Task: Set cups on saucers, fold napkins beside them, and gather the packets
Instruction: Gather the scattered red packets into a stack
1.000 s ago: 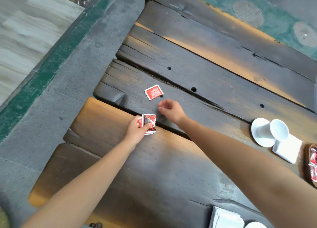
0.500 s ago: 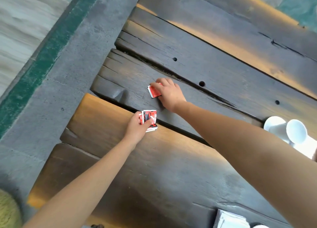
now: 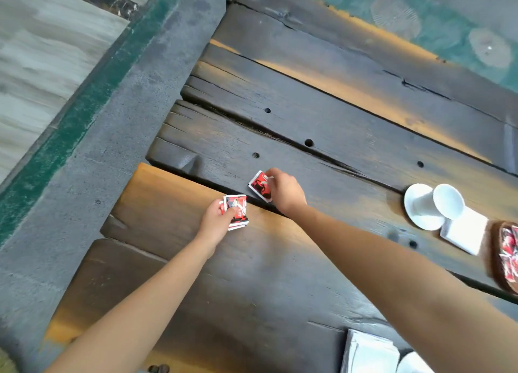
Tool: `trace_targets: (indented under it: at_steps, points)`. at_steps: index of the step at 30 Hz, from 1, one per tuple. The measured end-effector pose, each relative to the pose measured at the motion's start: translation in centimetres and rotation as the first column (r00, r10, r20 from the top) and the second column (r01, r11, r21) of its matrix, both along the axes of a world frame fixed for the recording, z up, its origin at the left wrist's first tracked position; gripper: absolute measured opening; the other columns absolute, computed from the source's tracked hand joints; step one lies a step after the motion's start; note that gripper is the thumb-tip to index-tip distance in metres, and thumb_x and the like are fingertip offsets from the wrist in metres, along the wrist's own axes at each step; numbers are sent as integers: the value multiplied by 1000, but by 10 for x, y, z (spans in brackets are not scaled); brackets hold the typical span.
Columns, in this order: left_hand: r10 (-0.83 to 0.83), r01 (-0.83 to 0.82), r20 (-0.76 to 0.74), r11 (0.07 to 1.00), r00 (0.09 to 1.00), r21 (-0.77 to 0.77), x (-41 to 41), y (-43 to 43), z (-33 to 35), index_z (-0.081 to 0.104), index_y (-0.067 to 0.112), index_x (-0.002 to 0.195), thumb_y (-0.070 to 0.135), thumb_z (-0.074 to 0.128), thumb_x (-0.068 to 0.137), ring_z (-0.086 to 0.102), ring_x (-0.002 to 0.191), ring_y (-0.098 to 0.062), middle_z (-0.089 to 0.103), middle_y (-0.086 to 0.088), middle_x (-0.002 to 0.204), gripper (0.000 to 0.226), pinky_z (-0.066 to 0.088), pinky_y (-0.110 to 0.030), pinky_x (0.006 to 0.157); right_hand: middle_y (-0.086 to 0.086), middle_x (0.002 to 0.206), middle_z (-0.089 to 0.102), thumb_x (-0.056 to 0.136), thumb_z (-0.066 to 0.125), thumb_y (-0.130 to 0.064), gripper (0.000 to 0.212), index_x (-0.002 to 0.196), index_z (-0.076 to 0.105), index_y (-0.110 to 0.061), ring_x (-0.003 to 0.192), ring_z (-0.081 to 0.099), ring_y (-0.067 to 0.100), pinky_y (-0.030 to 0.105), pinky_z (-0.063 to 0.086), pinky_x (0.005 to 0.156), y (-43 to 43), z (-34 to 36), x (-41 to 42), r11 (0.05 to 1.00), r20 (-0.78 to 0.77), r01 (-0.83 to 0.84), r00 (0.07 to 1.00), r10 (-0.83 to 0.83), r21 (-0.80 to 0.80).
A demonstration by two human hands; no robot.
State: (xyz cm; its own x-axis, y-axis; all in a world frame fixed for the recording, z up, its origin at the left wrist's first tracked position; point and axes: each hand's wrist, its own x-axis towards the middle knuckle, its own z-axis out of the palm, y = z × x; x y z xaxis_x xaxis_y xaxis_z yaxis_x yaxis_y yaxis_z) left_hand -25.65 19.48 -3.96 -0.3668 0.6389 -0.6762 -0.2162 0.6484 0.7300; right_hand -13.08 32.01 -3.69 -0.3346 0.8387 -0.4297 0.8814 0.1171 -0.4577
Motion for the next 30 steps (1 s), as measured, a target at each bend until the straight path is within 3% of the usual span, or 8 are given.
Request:
trace_targets:
  at_steps: [5, 10, 13, 16, 20, 25, 30]
  points:
    - [-39, 39, 19, 999, 999, 4, 22, -15, 18, 55, 6, 111, 9, 49, 94, 63, 102, -29, 65, -14, 109, 19, 49, -46, 97, 12, 91, 66, 91, 37, -6, 26, 100, 61, -8, 90, 64, 33, 42, 52, 80, -38, 19, 45, 934, -203, 270, 926, -319, -236]
    - [-91, 92, -18, 994, 996, 51, 58, -31, 36, 56, 10, 100, 6, 51, 92, 64, 96, -27, 65, -10, 100, 10, 51, -44, 92, 7, 83, 64, 94, 39, -6, 17, 95, 55, -12, 66, 62, 19, 28, 51, 58, -65, 41, 89, 854, -339, 355, 806, -486, -381]
    - [-104, 104, 2, 991, 995, 79, 84, -42, 47, 56, 21, 86, 5, 52, 92, 65, 81, -16, 66, 0, 88, 18, 55, -35, 78, 0, 74, 64, 94, 44, -8, 16, 92, 57, -15, 60, 64, 11, 26, 53, 56, -79, 54, 118, 819, -406, 337, 741, -535, -465]
    - [-116, 114, 10, 987, 993, 110, 115, -52, 57, 57, 20, 88, 4, 54, 92, 65, 80, -14, 67, -1, 90, 17, 56, -28, 64, -2, 70, 66, 91, 46, -8, 18, 86, 60, -18, 54, 66, 4, 24, 57, 54, -90, 66, 149, 793, -429, 308, 709, -560, -526]
    - [-136, 138, -25, 977, 990, 160, 166, -55, 69, 60, 20, 93, 8, 60, 89, 67, 90, -22, 65, -6, 101, 12, 59, -27, 62, 0, 70, 64, 89, 46, -8, 18, 79, 58, -18, 54, 66, 4, 20, 54, 48, -99, 83, 201, 777, -428, 309, 695, -578, -548]
    - [-166, 159, 20, 967, 986, 199, 258, -45, 81, 60, 18, 94, 8, 63, 88, 66, 85, -15, 64, -1, 94, 11, 57, -22, 54, 4, 78, 65, 90, 53, -13, 6, 92, 58, -14, 64, 64, 10, 21, 55, 51, -103, 97, 294, 756, -417, 367, 664, -621, -542]
    - [-229, 204, 112, 959, 967, 196, 363, -24, 80, 60, 13, 103, 6, 63, 87, 65, 78, -10, 65, -1, 91, 18, 54, -19, 49, 3, 74, 62, 90, 60, -11, 6, 91, 55, -12, 62, 59, 11, 22, 53, 53, -105, 99, 398, 715, -413, 445, 601, -685, -539]
